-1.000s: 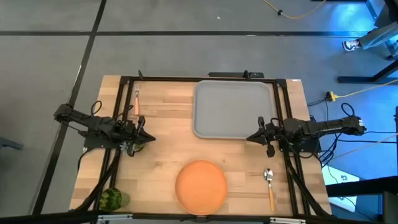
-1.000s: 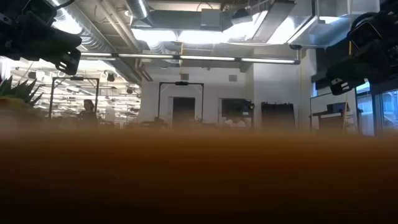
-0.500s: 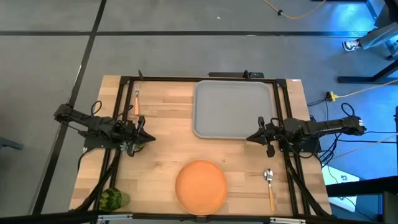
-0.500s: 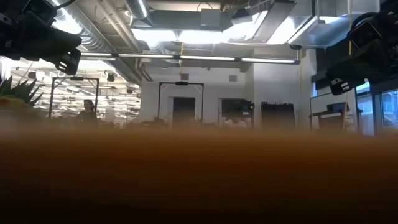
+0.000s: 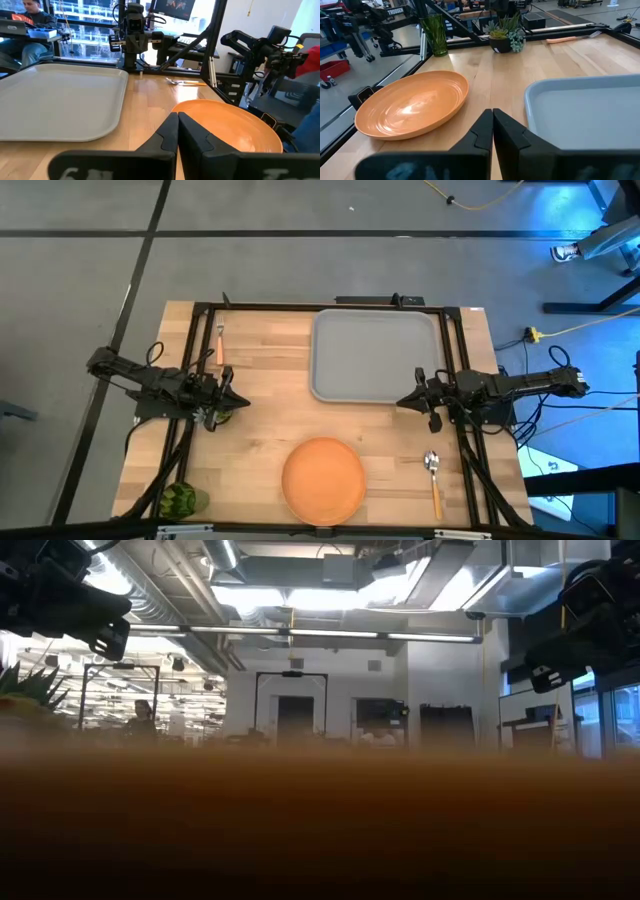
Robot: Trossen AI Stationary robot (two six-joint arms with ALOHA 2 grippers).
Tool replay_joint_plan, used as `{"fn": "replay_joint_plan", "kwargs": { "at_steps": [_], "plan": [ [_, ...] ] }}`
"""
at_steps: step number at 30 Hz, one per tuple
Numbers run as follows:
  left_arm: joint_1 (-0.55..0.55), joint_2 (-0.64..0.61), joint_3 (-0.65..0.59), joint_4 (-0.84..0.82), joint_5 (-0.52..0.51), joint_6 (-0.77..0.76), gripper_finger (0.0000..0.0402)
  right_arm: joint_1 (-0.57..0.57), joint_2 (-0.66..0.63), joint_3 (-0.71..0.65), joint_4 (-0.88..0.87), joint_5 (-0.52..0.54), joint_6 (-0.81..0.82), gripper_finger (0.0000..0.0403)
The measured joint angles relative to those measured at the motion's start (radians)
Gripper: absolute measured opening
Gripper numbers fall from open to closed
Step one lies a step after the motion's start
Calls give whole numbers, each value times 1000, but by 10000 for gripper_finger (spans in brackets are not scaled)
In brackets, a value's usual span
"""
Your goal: Pick and place plate/cup/fork/spoon on tray
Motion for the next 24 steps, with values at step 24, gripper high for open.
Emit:
{"fn": "replay_joint_plan", "kwargs": {
  "at_steps": [24],
  "plan": [
    [0, 0, 0, 0, 0, 0, 0, 0, 18, 213, -32, 64, -191, 17]
  ]
}}
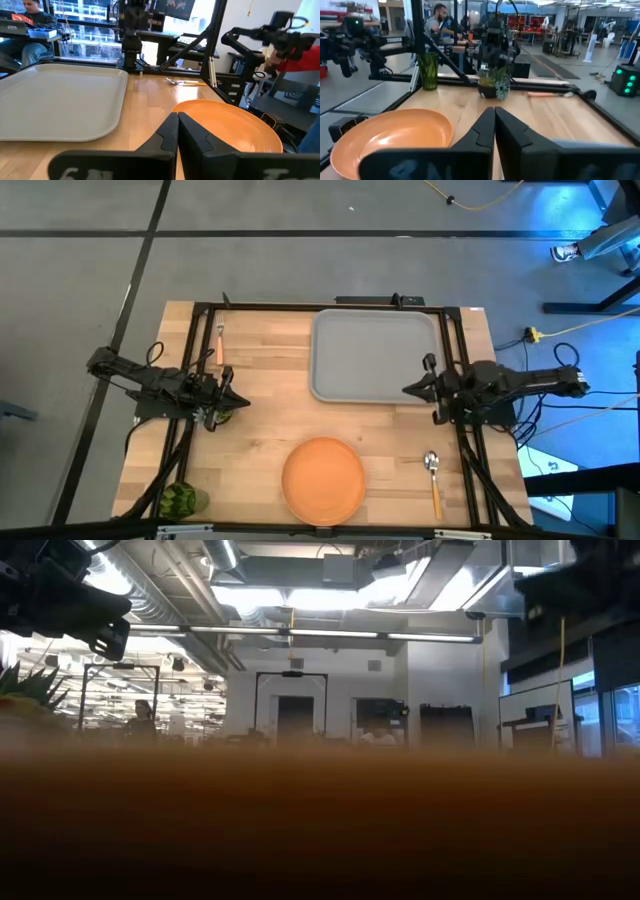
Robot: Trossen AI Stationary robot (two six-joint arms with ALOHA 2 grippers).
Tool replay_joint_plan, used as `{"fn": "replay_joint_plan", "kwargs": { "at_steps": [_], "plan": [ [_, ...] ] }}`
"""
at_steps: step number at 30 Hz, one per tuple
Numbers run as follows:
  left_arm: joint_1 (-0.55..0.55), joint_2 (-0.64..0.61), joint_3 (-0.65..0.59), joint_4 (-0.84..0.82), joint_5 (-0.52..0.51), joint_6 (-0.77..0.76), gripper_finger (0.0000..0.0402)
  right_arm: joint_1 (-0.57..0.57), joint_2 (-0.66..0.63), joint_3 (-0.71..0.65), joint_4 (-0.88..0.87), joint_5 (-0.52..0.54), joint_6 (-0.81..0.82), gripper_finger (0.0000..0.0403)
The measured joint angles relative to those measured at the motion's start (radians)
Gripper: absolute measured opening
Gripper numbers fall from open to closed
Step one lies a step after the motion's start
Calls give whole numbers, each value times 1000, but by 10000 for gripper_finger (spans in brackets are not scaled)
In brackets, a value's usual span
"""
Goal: Pick and place plate/cup/fork/spoon on tray
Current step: Put the orange spoon on the right of the gray food tray
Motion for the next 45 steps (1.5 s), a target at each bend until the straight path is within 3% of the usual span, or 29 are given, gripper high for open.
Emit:
{"fn": "replay_joint_plan", "kwargs": {
  "at_steps": [5, 12, 18, 26, 32, 45],
  "plan": [
    [0, 0, 0, 0, 0, 0, 0, 0, 101, 257, -287, 0, 0, 17],
    [0, 0, 0, 0, 0, 0, 0, 0, 363, 579, -615, -5, 96, 17],
    [0, 0, 0, 0, 0, 0, 0, 0, 600, 767, -841, -46, 325, 17],
    [0, 0, 0, 0, 0, 0, 0, 0, 748, 853, -692, -153, 602, 17],
    [0, 0, 0, 0, 0, 0, 0, 0, 809, 854, -573, -161, 618, 17],
    [0, 0, 0, 0, 0, 0, 0, 0, 952, 854, -561, -204, 694, 17]
  ]
}}
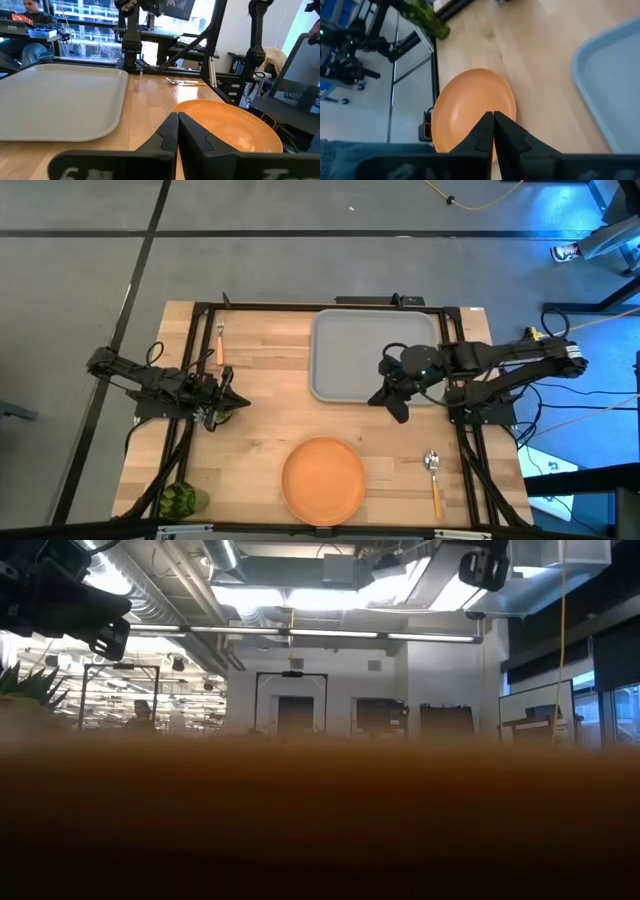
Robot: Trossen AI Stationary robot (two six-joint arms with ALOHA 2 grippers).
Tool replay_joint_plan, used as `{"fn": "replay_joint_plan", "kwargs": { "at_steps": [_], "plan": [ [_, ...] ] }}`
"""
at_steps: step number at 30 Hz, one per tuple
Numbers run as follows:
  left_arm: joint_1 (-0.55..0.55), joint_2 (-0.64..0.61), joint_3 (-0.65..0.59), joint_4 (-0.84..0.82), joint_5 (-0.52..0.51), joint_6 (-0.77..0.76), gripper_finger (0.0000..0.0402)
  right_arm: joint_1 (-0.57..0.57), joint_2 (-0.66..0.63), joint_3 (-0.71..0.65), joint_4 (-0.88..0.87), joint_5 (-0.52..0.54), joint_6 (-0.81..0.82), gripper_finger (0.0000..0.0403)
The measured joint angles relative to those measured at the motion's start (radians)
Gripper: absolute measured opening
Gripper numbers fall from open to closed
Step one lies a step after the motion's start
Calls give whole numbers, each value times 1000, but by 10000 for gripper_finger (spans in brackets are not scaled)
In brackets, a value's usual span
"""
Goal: Pick and place plate/cup/fork/spoon on tray
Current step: Put the orange spoon on the right of the gray food tray
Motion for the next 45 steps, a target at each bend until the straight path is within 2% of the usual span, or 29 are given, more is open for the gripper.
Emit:
{"fn": "replay_joint_plan", "kwargs": {
  "at_steps": [6, 13, 20, 31, 39, 45],
  "plan": [
    [0, 0, 0, 0, 0, 0, 0, 0, 59, 0, -1, -9, -48, 19],
    [0, 0, 0, 0, 0, 0, 0, 0, 119, 0, 1, 9, -141, 40],
    [0, 0, 0, 0, 0, 0, 0, 0, 146, 0, 4, 17, -238, 6],
    [0, 0, 0, 0, 0, 0, 0, -16, 225, 0, 47, 9, -239, 71],
    [0, 0, 0, 0, 0, 0, 0, -15, 309, -1, 101, 8, -163, 76],
    [0, 0, 0, 0, 0, 0, 0, 2, 361, -1, 111, -23, -244, 76]
  ]
}}
